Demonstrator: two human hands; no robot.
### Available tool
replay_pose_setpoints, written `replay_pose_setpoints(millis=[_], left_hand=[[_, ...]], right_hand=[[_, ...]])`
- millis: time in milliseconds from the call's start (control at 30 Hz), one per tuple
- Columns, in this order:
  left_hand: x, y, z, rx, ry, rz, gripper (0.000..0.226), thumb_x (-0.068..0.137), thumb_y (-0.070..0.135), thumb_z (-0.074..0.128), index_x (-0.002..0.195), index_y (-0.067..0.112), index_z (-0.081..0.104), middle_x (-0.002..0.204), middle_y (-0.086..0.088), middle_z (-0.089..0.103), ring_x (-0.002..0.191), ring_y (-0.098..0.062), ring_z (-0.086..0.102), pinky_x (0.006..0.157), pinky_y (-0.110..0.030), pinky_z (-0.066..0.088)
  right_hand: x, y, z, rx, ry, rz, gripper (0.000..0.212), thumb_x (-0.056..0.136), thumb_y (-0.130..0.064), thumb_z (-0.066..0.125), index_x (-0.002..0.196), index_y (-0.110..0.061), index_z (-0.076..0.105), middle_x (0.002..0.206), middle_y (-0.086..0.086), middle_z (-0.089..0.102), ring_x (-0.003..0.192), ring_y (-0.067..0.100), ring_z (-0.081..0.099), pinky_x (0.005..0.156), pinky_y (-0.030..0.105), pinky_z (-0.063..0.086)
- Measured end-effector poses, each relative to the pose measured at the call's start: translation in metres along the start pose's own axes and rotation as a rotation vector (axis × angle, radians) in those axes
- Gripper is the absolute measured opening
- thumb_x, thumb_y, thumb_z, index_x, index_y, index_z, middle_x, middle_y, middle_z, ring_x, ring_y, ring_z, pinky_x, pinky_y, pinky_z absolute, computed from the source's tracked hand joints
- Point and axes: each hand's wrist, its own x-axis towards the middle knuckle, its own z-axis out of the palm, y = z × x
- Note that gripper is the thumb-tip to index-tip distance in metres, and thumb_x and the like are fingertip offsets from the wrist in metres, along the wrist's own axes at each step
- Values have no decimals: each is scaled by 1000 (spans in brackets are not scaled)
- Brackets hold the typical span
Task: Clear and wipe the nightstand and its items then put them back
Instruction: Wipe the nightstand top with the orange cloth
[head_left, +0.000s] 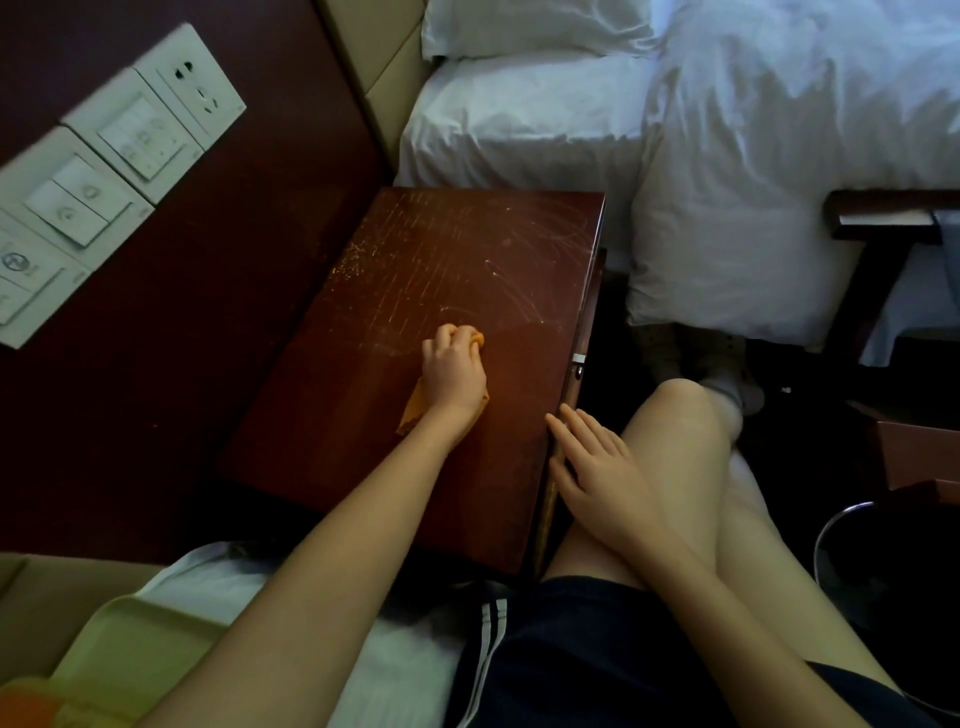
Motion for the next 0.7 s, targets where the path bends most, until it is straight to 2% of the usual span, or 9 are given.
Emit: replay_pose_setpoints(millis=[100,233,300,367,433,567,633,700], left_hand=[[-9,2,2,-9,-56,106,27,97,17,41,118,15,57,126,-6,49,111,-25,42,92,-31,35],[-29,-18,-11,-42,-193,387,26,94,18,47,118,15,59,120,-4,52,105,-21,44,87,-23,33],[-34,-35,-23,-43,-238,442,25,93,16,50,116,14,60,118,-4,53,103,-21,45,87,-21,32],[-32,-51,-31,-32,-205,370,26,94,16,49,117,13,60,118,-4,52,104,-21,45,87,-20,31],[-26,-59,-32,-18,-135,222,27,95,17,46,119,14,59,121,-5,52,107,-22,44,88,-23,33],[-10,-39,-19,16,-3,-27,25,96,18,42,115,16,58,124,-5,50,110,-24,43,90,-30,36],[-5,-23,-12,8,31,-102,24,96,17,42,112,15,59,124,-5,50,110,-25,44,92,-33,37],[-6,-10,-6,0,32,-96,24,96,17,42,112,15,59,124,-5,50,109,-26,44,92,-33,36]], right_hand=[[1,0,1,-26,-14,-20,50,97,-29,42,145,-21,28,153,0,24,142,16,16,112,27,9],[2,0,4,-61,-33,-13,51,98,-32,40,146,-22,27,154,0,22,143,17,14,113,29,7],[3,-1,4,-69,-43,-9,51,98,-33,39,146,-23,26,154,-1,21,143,17,13,113,29,6],[4,-3,3,-79,-55,-3,51,98,-34,37,147,-24,25,155,-2,20,143,16,11,113,29,5],[4,-4,2,-80,-60,-3,51,99,-34,36,147,-24,24,155,-2,18,143,16,10,113,29,5],[1,-2,-1,-90,-68,-3,51,99,-33,35,147,-24,22,155,-1,16,143,16,8,113,29,4],[-1,-1,-2,-90,-65,0,51,99,-32,36,147,-23,22,155,-1,17,143,17,8,113,29,4],[-3,-2,-4,-91,-54,1,51,99,-31,36,147,-22,23,155,1,18,143,18,9,113,29,5]])
